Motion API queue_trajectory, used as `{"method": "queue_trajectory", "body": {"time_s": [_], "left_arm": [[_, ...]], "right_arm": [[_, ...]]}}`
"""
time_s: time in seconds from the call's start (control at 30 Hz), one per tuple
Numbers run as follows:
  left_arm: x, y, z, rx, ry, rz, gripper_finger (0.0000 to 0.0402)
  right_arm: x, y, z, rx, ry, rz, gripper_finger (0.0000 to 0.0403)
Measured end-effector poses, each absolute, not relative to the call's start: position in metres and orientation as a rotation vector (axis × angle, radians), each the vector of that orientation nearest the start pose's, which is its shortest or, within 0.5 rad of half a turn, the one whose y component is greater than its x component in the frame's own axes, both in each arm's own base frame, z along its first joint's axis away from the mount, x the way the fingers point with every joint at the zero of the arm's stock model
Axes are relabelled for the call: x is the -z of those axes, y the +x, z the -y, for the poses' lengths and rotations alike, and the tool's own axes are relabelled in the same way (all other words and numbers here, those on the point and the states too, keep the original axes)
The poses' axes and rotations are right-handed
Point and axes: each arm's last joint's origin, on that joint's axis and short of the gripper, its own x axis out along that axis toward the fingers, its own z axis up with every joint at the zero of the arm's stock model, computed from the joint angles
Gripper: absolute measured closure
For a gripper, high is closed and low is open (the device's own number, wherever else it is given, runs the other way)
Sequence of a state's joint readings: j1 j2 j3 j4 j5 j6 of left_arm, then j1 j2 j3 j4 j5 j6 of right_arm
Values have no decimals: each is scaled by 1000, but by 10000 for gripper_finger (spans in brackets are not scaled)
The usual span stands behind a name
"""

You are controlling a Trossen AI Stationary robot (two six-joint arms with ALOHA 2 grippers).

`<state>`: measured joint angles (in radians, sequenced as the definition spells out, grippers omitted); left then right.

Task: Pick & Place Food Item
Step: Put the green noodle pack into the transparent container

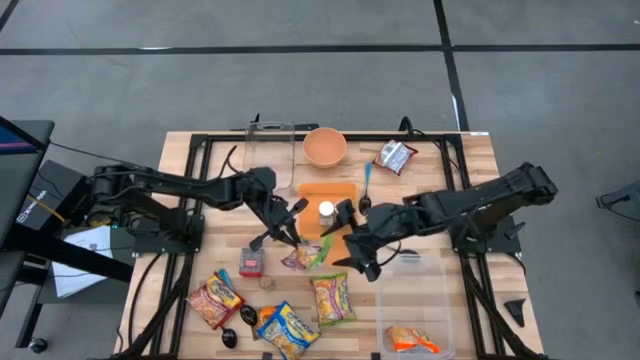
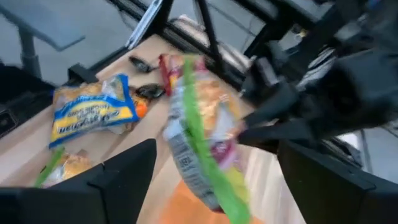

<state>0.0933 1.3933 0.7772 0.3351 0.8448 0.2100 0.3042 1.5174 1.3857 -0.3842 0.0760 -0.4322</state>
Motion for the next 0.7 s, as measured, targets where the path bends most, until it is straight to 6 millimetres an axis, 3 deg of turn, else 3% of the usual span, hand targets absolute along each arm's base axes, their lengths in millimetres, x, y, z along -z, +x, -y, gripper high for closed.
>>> {"method": "queue_trajectory", "body": {"time_s": [0.17, 0.5, 0.7], "left_arm": [[-251, 303, -7, 767, 75, -161, 400], [-244, 308, -7, 789, 52, -192, 401], [-243, 308, -7, 789, 51, -194, 399]], "right_arm": [[-334, 337, -103, -345, -551, -472, 86], [-333, 337, -101, -345, -558, -479, 89], [-332, 338, -97, -333, -541, -498, 116]]}}
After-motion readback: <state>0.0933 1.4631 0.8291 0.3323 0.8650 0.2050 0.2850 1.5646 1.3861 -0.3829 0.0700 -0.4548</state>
